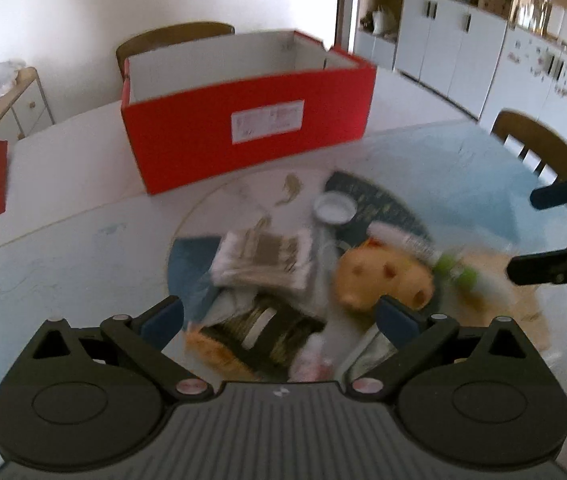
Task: Organize objects
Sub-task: 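Move both tools back from the box to the items on the table, then grasp the dark snack packet with the left tool while the right grasps the white-green marker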
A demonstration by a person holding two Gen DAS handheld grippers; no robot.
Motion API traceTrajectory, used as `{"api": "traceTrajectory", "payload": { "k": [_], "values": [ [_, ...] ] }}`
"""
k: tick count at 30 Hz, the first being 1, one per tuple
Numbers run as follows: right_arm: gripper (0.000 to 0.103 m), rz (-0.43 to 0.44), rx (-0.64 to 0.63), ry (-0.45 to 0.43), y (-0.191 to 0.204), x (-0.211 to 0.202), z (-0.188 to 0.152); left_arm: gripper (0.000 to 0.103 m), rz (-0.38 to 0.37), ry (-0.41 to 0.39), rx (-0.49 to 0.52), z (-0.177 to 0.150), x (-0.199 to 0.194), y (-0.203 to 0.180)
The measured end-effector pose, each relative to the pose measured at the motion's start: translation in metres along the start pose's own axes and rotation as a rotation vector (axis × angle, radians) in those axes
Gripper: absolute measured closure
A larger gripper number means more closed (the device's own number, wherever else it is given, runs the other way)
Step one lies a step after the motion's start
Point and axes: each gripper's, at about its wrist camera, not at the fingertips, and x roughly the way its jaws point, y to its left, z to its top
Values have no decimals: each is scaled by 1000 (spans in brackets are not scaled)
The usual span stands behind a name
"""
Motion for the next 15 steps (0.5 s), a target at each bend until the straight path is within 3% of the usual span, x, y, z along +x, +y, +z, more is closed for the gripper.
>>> {"api": "traceTrajectory", "payload": {
  "k": [7, 15],
  "values": [
    [15, 16, -31, 38, 11, 14, -7, 0, -6, 32, 75, -10, 17, 1],
    [31, 24, -53, 72, 19, 27, -6, 1, -8, 13, 123, -13, 26, 2]
  ]
}}
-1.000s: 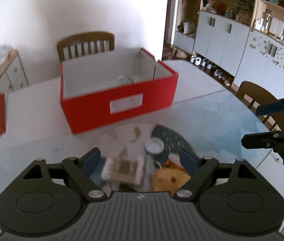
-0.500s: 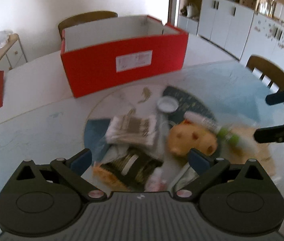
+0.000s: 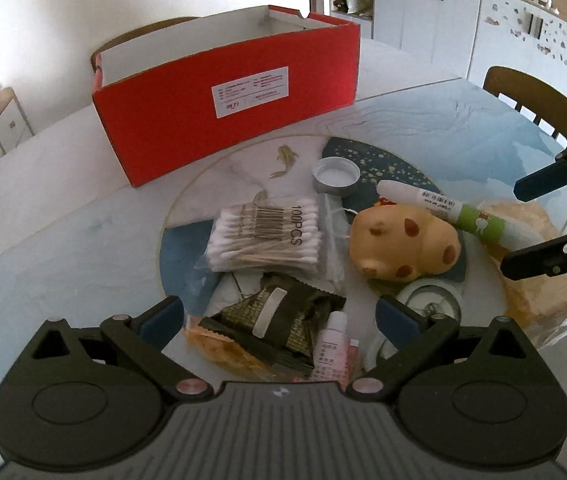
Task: Organize objects
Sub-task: 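Grasp the dark snack packet with the left tool while the right grasps the white-green marker, then carry the snack packet and marker with both tools into the red box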
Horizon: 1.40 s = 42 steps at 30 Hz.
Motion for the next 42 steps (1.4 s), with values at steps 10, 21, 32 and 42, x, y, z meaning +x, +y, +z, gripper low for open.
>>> {"api": "traceTrajectory", "payload": {
  "k": [10, 21, 32, 42],
  "values": [
    [53, -15, -12, 30, 2, 10, 1, 28, -36, 13, -25, 1, 5, 6],
    [81, -33, 2, 40, 2, 11, 3, 47, -94, 26, -67, -1, 3, 11],
    [82, 2, 71, 15, -2, -3, 7, 48, -104, -6, -132, 3, -10, 10],
    [82, 26, 84, -47, 2, -29, 19, 48, -116, -43, -216, 8, -30, 18]
  ]
}}
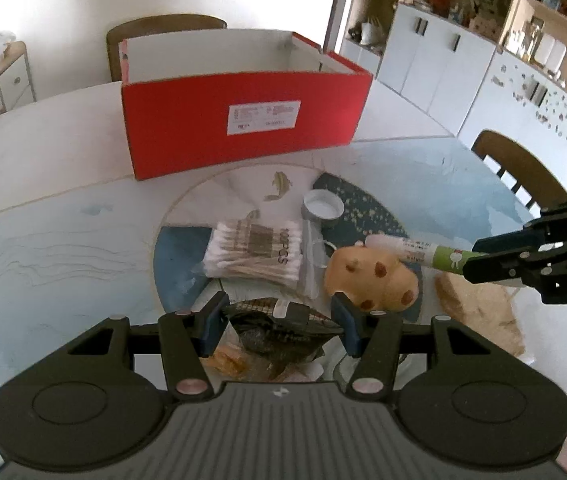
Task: Organize objects
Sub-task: 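Carry the snack packet and marker with both tools into the red box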
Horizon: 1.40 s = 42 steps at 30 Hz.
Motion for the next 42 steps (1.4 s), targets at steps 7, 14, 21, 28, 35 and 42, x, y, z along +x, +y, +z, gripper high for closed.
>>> {"api": "traceTrajectory", "payload": {
  "k": [7, 14, 21, 28, 35, 42],
  "values": [
    [82, -4, -20, -31, 5, -17, 13, 48, -24, -37, -32, 13, -16, -2],
    [82, -16, -38, -83, 3, -35, 37, 48, -46, -83, -16, 36, -33, -9],
    [82, -36, -51, -142, -3, -48, 67, 48, -57, -131, 13, 70, -45, -11],
    [82, -51, -67, -203, -8, -51, 107, 48, -43, -187, 60, 111, -52, -9],
    [82, -68, -63, -244, -13, -40, 150, 48, -11, -229, 118, 155, -53, -1],
    [82, -93, -59, -248, -14, -13, 184, 48, 26, -232, 144, 194, -33, 14]
  ]
}}
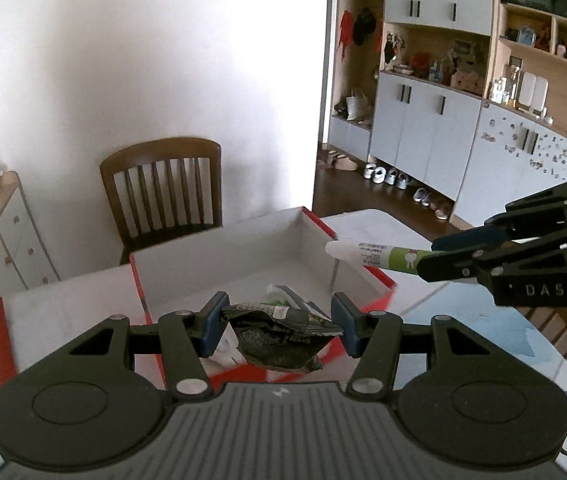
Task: Organize objects
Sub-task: 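Carry the snack packet and marker with both tools into the red box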
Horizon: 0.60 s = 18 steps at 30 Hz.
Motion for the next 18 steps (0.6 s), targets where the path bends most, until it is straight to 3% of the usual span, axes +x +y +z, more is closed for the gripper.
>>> {"api": "traceTrajectory", "payload": {
  "k": [9, 18],
  "values": [
    [82, -31, 6, 43, 0, 46, 12, 48, 27, 38, 43, 22, 54, 22],
    [82, -33, 38, 144, -1, 102, 4, 48, 56, 131, 27, 19, 123, 47]
  ]
}}
